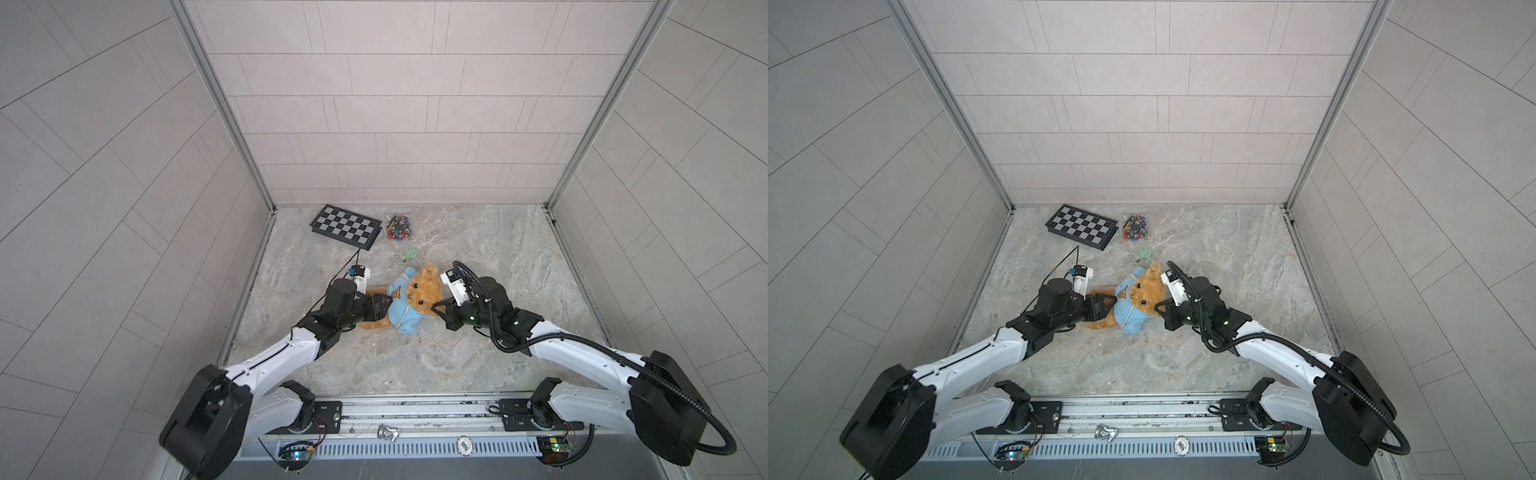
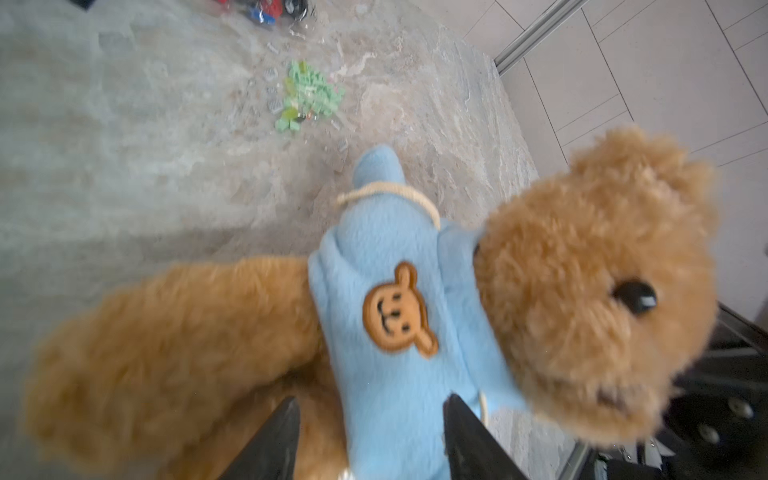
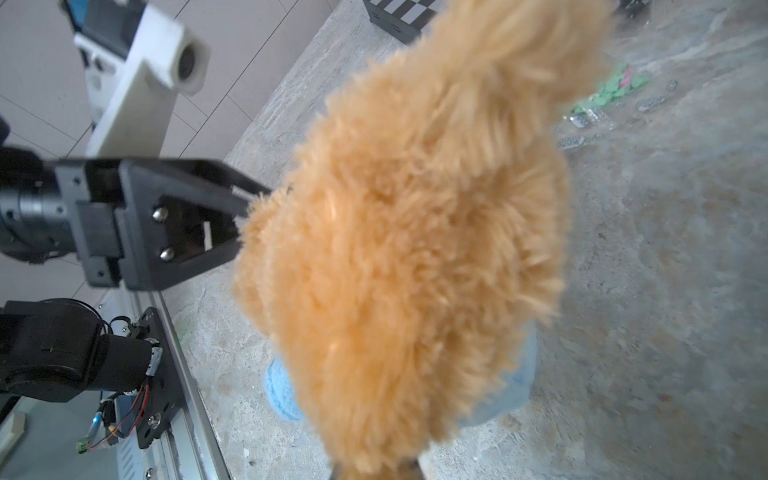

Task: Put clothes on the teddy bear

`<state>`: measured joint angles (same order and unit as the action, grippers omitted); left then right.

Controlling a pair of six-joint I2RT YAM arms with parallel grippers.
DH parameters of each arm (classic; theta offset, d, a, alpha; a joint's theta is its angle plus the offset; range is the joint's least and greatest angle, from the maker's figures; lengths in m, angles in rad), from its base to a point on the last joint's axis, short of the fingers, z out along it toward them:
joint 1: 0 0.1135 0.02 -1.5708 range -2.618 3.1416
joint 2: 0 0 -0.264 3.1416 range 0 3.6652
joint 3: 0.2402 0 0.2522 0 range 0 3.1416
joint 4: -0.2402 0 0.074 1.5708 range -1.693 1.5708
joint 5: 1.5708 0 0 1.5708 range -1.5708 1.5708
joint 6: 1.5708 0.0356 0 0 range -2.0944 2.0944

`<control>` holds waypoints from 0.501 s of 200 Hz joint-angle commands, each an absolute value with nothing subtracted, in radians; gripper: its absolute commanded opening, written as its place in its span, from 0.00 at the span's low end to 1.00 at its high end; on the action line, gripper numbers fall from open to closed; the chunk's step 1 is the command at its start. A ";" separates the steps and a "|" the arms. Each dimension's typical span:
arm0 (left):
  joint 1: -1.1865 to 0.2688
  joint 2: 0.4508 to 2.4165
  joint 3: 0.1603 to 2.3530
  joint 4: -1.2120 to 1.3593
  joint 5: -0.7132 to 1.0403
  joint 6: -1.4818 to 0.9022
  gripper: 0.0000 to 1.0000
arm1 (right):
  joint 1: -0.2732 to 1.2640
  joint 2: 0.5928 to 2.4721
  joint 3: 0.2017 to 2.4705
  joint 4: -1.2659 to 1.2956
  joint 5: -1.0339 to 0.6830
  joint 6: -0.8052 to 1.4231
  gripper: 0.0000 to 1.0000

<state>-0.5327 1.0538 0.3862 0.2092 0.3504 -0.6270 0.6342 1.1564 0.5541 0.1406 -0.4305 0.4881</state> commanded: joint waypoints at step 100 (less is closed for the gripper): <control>-0.633 1.126 0.249 0.516 0.280 -0.835 0.30 | 0.571 1.195 0.509 0.301 -0.599 0.694 0.00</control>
